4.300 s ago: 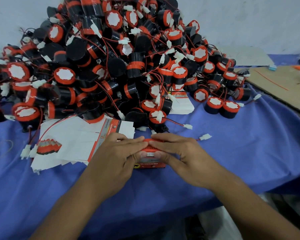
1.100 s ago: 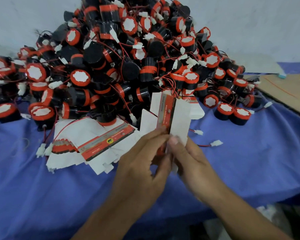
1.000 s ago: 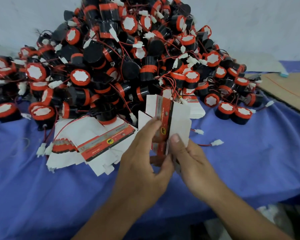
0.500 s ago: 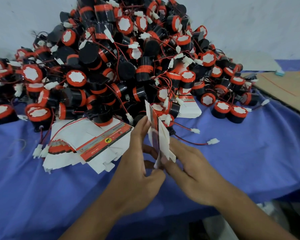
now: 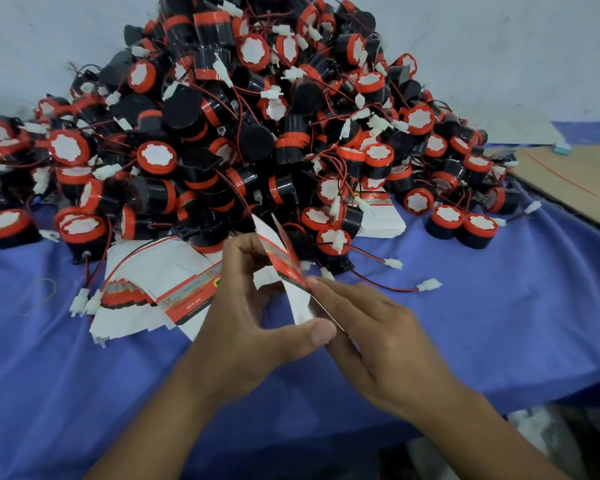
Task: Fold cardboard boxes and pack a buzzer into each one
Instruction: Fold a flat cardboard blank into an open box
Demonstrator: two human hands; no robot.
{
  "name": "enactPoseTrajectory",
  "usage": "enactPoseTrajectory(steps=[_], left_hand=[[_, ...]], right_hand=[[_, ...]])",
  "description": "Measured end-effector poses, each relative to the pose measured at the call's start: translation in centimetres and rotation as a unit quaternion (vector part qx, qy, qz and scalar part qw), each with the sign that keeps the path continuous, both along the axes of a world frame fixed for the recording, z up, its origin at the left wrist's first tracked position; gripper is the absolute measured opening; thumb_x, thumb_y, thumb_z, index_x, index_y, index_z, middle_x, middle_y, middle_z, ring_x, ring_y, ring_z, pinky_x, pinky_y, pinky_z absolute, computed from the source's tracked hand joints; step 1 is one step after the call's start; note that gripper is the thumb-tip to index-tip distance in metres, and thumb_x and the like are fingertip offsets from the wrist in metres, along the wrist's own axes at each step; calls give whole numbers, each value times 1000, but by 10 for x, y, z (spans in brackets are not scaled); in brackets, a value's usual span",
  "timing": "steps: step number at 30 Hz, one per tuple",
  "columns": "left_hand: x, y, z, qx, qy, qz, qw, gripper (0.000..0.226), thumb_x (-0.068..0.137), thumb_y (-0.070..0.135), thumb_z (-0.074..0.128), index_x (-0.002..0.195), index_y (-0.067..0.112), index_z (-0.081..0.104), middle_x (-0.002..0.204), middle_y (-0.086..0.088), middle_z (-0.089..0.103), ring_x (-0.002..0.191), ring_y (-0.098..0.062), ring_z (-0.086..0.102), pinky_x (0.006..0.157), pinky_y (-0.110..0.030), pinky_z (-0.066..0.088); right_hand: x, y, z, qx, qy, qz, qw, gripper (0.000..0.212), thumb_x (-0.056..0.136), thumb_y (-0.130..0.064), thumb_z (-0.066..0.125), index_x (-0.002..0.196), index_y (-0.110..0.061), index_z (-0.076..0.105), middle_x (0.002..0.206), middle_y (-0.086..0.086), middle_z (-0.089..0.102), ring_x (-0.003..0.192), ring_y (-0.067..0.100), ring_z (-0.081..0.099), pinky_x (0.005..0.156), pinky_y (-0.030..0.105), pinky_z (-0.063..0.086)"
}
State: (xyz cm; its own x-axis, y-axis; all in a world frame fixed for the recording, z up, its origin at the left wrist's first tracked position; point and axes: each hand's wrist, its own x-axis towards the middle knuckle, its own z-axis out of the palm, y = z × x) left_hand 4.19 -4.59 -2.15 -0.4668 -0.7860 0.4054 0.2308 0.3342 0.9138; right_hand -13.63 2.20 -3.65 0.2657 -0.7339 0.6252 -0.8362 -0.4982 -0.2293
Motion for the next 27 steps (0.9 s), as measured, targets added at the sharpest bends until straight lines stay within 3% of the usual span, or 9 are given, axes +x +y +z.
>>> enactPoseTrajectory(steps=[3, 6, 9, 11, 13, 16, 21, 23, 27], left_hand=[[1, 0, -2, 14, -6, -4, 1000, 75, 56, 57, 90, 111, 28, 48, 113, -9, 61, 108, -29, 61, 90, -42, 51], [-2, 2, -1, 27, -9, -14, 1000, 75, 60, 55, 89, 113, 24, 45, 107, -11, 63, 101, -32, 63, 87, -40, 52], [-2, 3, 2, 32, -24, -36, 999, 70, 69, 51, 84, 118, 23, 45, 101, 3, 68, 93, -16, 66, 80, -27, 53], [-3, 4, 2, 45, -39, -52, 997, 66, 73, 43, 80, 121, 18, 43, 89, 15, 67, 83, -4, 65, 73, -17, 51], [-5, 5, -1, 73, -61, -67, 993, 59, 72, 41, 76, 120, 25, 44, 85, 19, 65, 80, -1, 64, 71, -16, 51], [-11, 7, -10, 118, -74, -82, 987, 36, 67, 37, 73, 97, 43, 55, 91, 17, 66, 90, -5, 64, 77, -21, 52], [-17, 10, -17, 144, 16, -105, 984, 61, 66, 12, 64, 120, 38, 58, 129, -3, 64, 124, -26, 59, 96, -42, 53], [-18, 10, -17, 139, 34, -113, 983, 67, 63, 9, 62, 124, 38, 58, 131, -3, 63, 127, -26, 57, 95, -37, 53], [-20, 8, -18, 142, 66, -125, 980, 68, 58, 10, 64, 120, 39, 62, 120, -1, 69, 117, -24, 64, 85, -31, 54]], right_hand=[[2, -1, -1, -1, -43, -1, 999, 41, 91, -5, 64, 132, -3, 63, 117, 6, 71, 96, 25, 69, 75, 39, 59], [-1, -2, 1, 20, -95, -35, 995, 33, 95, -8, 59, 127, -5, 66, 107, -2, 71, 94, 14, 67, 82, 16, 49], [0, -2, 4, 27, -151, -71, 986, 33, 100, -15, 48, 128, -9, 66, 96, -29, 60, 82, -13, 58, 71, 0, 36], [0, -1, 5, 27, -195, -92, 976, 32, 103, -21, 45, 127, -19, 67, 74, -33, 55, 69, -11, 58, 58, 2, 37], [-1, -1, 6, 68, -270, -116, 953, 30, 102, -30, 46, 121, -40, 66, 63, -15, 62, 57, 6, 60, 49, 15, 43], [-3, -3, 10, 150, -424, -124, 884, 16, 100, -47, 57, 113, -45, 66, 72, -5, 71, 57, 13, 64, 50, 21, 48], [-3, -9, 6, 241, -606, -99, 751, 79, 63, -73, 79, 127, -32, 61, 119, -7, 72, 111, 17, 68, 92, 42, 54], [2, -10, 1, 276, -667, -36, 691, 85, 66, -65, 81, 133, -19, 60, 126, 3, 70, 121, 25, 64, 107, 49, 48], [10, -7, 6, 280, -743, 95, 600, 62, 80, -43, 71, 130, -8, 64, 130, 14, 67, 122, 28, 63, 101, 38, 51]])
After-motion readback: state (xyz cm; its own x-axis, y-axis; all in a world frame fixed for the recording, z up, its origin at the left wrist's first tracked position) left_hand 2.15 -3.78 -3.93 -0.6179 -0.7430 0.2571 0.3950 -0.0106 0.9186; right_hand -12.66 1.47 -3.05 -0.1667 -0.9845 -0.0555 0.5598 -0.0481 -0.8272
